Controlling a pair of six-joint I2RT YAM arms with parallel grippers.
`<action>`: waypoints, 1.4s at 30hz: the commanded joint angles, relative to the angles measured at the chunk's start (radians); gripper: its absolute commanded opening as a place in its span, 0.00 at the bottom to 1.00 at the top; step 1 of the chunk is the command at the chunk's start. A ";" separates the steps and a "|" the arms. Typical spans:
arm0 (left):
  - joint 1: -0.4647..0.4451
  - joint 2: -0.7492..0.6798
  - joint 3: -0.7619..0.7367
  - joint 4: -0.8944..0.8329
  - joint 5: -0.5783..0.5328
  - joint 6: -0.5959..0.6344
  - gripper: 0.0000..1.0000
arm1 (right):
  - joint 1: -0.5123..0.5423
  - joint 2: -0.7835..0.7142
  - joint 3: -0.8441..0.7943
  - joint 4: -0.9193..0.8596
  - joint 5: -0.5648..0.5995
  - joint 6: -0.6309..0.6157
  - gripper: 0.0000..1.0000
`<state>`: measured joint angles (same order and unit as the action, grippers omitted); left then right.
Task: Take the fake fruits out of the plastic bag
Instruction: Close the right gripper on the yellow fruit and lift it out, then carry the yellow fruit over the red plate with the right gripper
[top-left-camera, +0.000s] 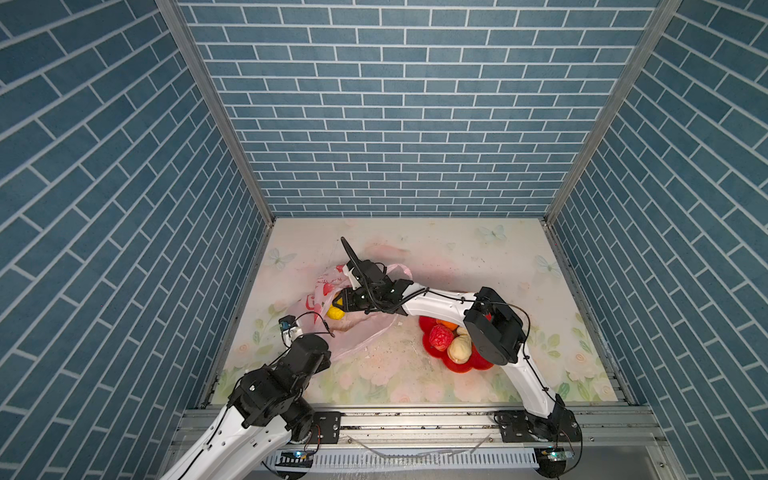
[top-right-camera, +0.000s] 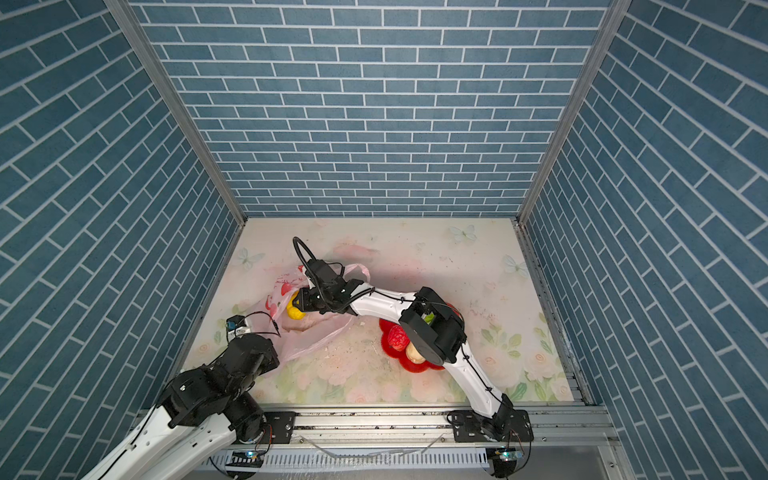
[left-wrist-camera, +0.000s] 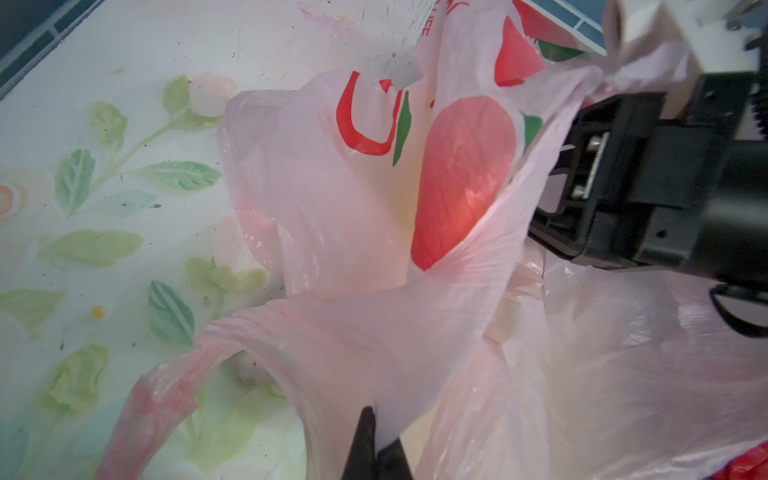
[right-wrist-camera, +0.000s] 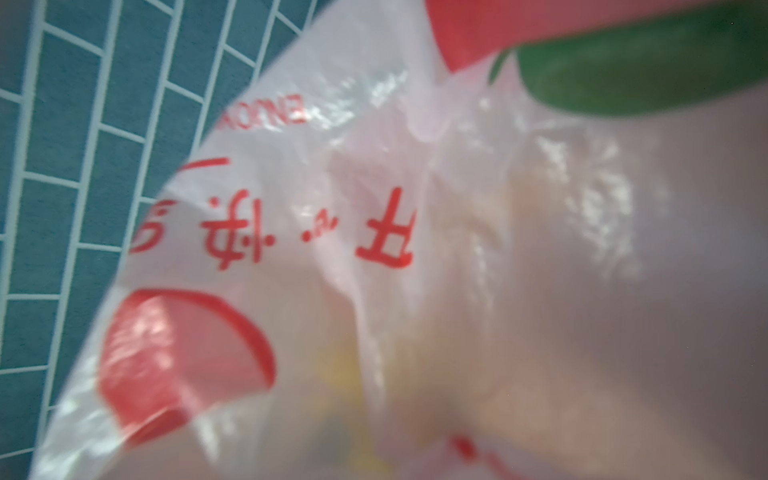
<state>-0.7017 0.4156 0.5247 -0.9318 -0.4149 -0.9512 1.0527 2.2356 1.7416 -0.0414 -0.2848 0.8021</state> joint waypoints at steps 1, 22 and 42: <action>-0.003 0.037 0.023 0.063 -0.048 0.029 0.00 | -0.002 -0.095 -0.035 -0.035 0.014 -0.052 0.00; -0.002 0.081 0.047 0.285 -0.087 0.147 0.00 | 0.014 -0.387 -0.181 -0.253 0.013 -0.194 0.00; -0.002 -0.047 -0.030 0.264 -0.031 0.177 0.00 | -0.004 -0.843 -0.361 -0.569 0.370 -0.260 0.00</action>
<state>-0.7017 0.3820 0.5152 -0.6571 -0.4511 -0.7925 1.0576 1.4738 1.4403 -0.5045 -0.0395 0.5629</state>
